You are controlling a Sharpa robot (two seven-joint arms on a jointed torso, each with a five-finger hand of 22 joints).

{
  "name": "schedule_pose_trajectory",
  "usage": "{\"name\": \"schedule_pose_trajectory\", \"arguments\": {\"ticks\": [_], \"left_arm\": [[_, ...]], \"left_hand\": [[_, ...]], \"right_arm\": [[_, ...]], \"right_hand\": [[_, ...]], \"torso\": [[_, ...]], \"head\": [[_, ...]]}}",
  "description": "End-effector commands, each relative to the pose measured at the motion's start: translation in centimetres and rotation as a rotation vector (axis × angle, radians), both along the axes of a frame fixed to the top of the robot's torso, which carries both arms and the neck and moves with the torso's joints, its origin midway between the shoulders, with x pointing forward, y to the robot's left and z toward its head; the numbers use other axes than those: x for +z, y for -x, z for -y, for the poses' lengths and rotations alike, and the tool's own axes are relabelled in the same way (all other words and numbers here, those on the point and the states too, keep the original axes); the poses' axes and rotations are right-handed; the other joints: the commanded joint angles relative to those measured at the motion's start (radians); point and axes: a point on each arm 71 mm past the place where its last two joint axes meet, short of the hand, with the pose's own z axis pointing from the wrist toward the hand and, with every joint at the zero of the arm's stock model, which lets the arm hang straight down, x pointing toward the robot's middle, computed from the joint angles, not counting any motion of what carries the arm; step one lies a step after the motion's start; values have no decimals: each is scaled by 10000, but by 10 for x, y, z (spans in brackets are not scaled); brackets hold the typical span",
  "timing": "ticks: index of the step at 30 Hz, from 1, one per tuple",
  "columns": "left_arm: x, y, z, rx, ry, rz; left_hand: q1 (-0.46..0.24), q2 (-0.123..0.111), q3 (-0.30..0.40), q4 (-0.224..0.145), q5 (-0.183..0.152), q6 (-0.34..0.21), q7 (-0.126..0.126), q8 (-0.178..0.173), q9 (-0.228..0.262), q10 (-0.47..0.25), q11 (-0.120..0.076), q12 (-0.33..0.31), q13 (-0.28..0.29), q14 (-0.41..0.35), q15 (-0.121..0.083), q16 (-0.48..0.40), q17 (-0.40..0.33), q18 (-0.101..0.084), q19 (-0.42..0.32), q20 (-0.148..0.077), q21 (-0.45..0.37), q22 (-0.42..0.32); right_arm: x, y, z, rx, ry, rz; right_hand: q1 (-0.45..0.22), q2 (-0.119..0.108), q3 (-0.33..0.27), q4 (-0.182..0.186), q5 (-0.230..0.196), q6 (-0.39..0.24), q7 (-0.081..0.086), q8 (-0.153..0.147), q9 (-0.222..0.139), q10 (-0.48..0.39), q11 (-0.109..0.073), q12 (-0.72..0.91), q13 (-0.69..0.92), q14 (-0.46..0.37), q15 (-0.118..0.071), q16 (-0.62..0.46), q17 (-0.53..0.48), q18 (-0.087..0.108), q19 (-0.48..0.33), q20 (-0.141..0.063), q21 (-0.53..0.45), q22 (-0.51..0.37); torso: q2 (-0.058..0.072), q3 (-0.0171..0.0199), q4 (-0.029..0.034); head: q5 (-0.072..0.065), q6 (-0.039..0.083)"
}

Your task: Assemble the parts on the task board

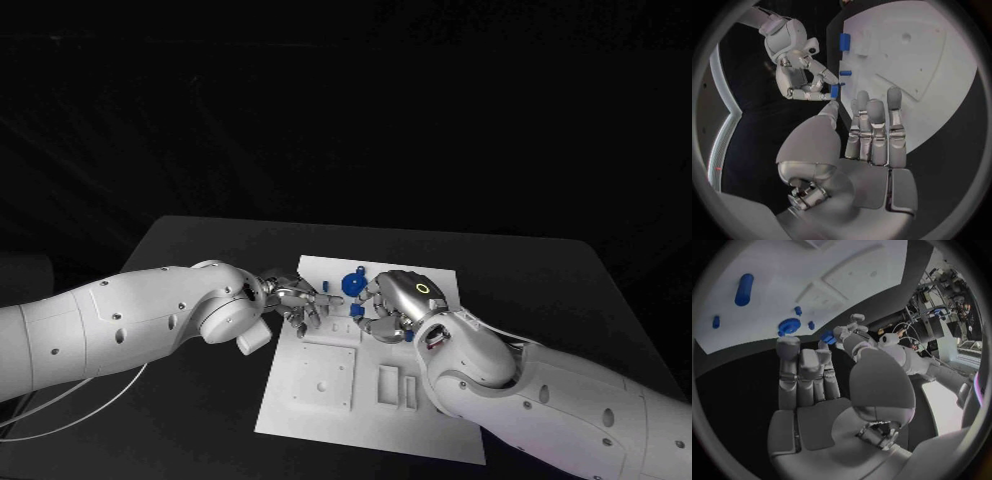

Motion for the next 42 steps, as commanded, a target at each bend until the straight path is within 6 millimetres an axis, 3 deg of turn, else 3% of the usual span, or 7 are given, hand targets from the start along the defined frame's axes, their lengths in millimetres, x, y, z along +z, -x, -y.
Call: {"name": "schedule_pose_trajectory", "arguments": {"ticks": [1, 4, 10, 15, 17, 18, 42], "left_arm": [[2, 2, 7, -672, 202, 170], [3, 2, 8, -698, 403, 314], [5, 2, 12, -828, 890, 498], [6, 4, 16, -1049, 1276, 498], [6, 4, 17, -1112, 1376, 498], [6, 4, 17, -1141, 1409, 494], [7, 5, 21, -1456, 1407, 648]], "left_hand": [[-110, -110, 58, 133, 38, -103, -27, 327, -326, -93, -11, 75, -15, -127, 20, 102, -24, -104, -124, 2, 35, 193], [-320, -177, 168, 358, 97, -821, 10, 1854, -1551, -384, 43, 365, 89, -253, 63, 242, -97, -74, -219, 49, 130, 192], [-471, -192, 216, 430, 113, -1484, 43, 3513, -2864, -572, 90, 553, 0, -459, 123, 391, -311, -54, -333, 126, 89, 192], [-659, -406, 251, 806, 90, -1684, 99, 3679, -3190, -737, 162, 542, -39, -580, 172, 410, -390, -37, -391, 173, 18, 186], [-863, -323, -226, 908, 937, -1728, 119, 3698, -3292, -767, 176, 548, -46, -595, 182, 424, -410, -30, -393, 182, -3, 187], [-798, -40, -820, 769, 1041, -1743, 117, 3731, -3361, -778, 178, 560, -48, -599, 186, 433, -427, -21, -385, 191, -18, 187], [-394, 642, -1669, 3, 1420, -1836, 160, 3764, -3955, -864, 226, 434, -179, -668, 224, 554, -510, 2, -395, 228, -58, 196]], "right_arm": [[2, 2, -1, 144, -245, -11], [4, 3, -1, 192, -280, -58], [4, 4, -2, 242, -330, -121], [4, 4, -2, 269, -346, -168], [4, 4, -3, 281, -349, -180], [4, 4, -3, 286, -351, -183], [7, 8, -6, 467, -652, -57]], "right_hand": [[31, -77, 21, 50, -13, 77, 22, 62, 16, 59, -4, 34, 8, 33, -53, -11, 14, -90, 69, -69, 27, 719], [48, -67, 17, 65, 9, 74, 23, 59, 14, 51, -5, 22, 4, 33, -53, -13, 18, -87, 66, -69, 7, 715], [48, -65, 17, 77, 20, 70, 25, 61, 14, 45, -2, 19, 7, 28, -51, -24, 13, -86, 62, -67, -2, 714], [48, -65, 17, 77, 20, 70, 25, 61, 14, 45, -2, 19, 7, 28, -51, -24, 13, -86, 62, -67, -2, 714], [48, -65, 17, 77, 20, 70, 25, 61, 14, 45, -2, 19, 7, 28, -51, -24, 13, -86, 62, -67, -2, 714], [48, -65, 17, 77, 20, 70, 25, 61, 14, 45, -2, 19, 7, 28, -51, -24, 13, -86, 62, -67, -2, 714], [69, -67, 0, 106, 29, 87, 18, 61, 15, 64, -8, 14, 25, 39, -56, -42, 17, -79, 75, -70, 42, 723]], "torso": [[1, -9, 3], [7, -10, 15], [2, -25, 24], [2, -32, 37], [0, -34, 34], [0, -37, 34], [1, -28, 34]], "head": [[-46, -4], [-69, 1], [-111, 12], [-110, -7], [-113, -7], [-117, -6], [-140, -33]]}}
